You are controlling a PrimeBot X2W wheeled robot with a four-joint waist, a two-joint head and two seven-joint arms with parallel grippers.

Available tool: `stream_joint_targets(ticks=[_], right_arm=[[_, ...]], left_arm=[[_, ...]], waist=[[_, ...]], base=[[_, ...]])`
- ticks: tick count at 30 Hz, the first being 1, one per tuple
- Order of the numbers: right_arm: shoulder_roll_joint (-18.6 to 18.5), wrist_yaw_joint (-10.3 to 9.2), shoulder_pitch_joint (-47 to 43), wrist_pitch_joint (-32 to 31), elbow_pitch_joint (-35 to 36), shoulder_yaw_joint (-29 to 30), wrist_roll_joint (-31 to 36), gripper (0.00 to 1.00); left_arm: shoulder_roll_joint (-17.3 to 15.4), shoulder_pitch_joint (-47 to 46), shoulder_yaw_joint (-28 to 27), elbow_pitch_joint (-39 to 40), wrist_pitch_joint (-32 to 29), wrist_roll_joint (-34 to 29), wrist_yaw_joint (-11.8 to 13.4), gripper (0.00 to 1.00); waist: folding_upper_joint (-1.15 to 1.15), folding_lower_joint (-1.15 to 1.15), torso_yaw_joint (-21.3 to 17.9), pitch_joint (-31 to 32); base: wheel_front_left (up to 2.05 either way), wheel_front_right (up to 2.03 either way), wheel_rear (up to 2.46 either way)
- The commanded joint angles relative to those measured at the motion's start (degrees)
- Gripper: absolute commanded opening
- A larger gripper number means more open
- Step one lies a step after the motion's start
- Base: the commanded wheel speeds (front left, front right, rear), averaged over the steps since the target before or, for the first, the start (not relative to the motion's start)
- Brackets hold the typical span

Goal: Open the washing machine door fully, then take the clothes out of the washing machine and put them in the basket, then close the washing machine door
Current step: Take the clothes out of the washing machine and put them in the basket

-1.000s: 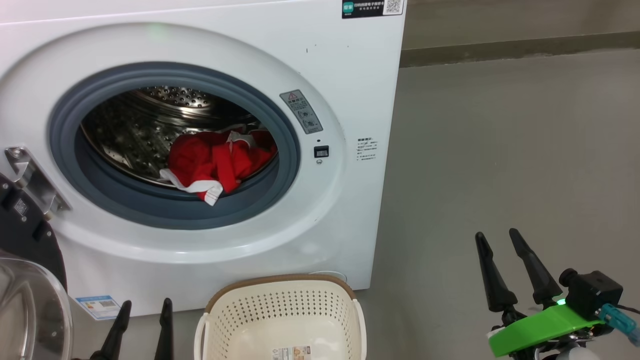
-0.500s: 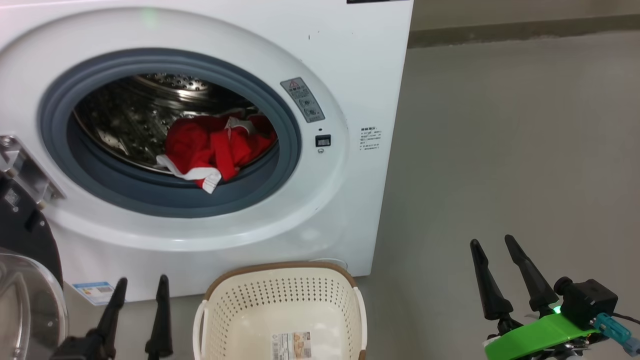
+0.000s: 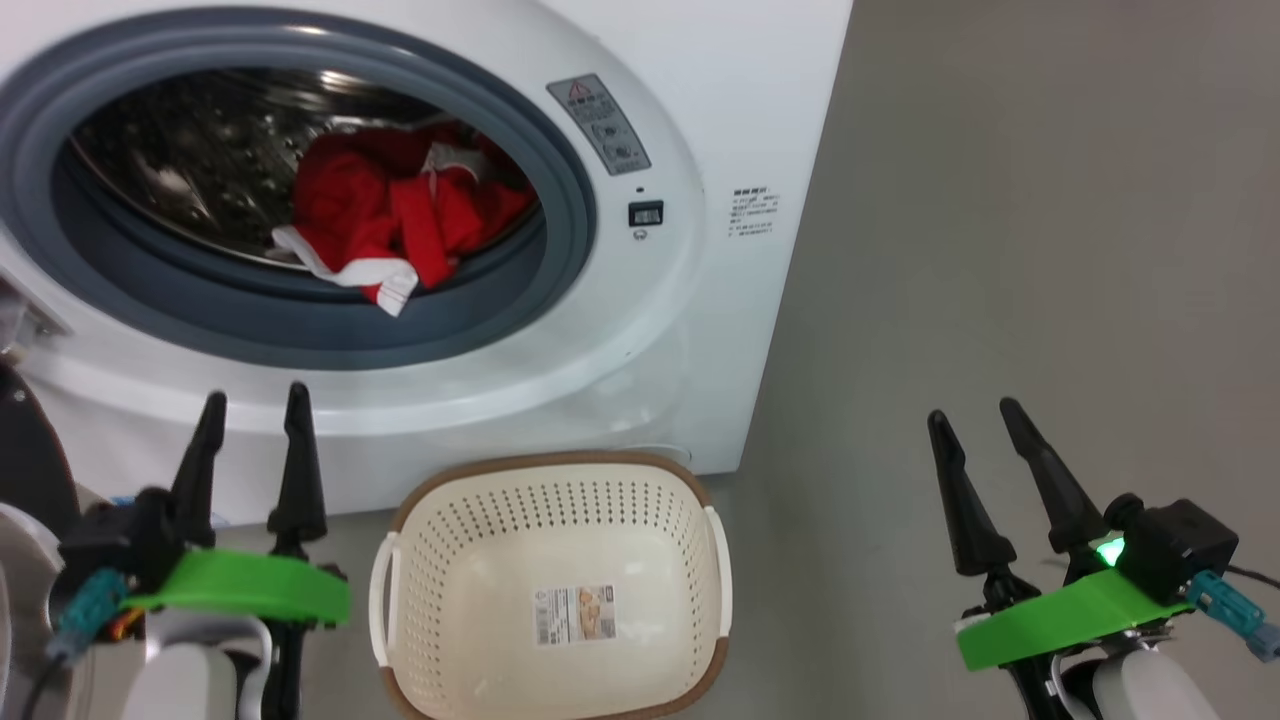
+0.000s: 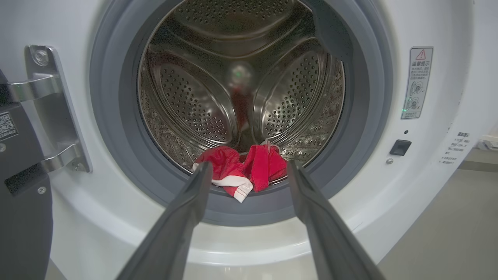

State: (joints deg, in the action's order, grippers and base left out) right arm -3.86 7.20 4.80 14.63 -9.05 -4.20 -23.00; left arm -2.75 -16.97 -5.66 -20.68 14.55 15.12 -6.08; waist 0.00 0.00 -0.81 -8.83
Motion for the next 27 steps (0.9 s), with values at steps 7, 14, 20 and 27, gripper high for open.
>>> stream_joint_targets(ticks=[7, 14, 20, 27], right_arm=[[-1.4, 0.29, 6.2, 0.4, 1.8, -1.3, 1.5, 1.00], [-1.8, 0.29, 9.5, 0.4, 1.3, -1.1, 1.2, 1.00], [-2.7, 0.29, 12.2, 0.4, 0.4, -1.3, 0.3, 1.00], [-4.2, 0.29, 13.7, 0.4, 0.2, -2.2, -1.2, 1.00]], left_arm=[[-2.0, -13.0, -0.3, -3.8, 0.4, -0.4, -0.3, 1.00], [-3.2, -20.8, 0.0, -8.1, 0.4, -1.1, -0.3, 1.00], [-4.1, -28.7, 0.4, -12.8, 0.4, -0.1, -0.8, 1.00], [-5.6, -36.2, 1.1, -20.4, 0.4, 4.5, -1.3, 1.00]], waist=[[0.00, 0.00, -0.4, -9.8], [0.00, 0.00, -1.1, -14.0], [0.00, 0.00, -1.8, -18.1], [0.00, 0.00, -3.4, -21.1]], base=[[0.00, 0.00, 0.00], [0.00, 0.00, 0.00], [0.00, 0.00, 0.00], [0.00, 0.00, 0.00]])
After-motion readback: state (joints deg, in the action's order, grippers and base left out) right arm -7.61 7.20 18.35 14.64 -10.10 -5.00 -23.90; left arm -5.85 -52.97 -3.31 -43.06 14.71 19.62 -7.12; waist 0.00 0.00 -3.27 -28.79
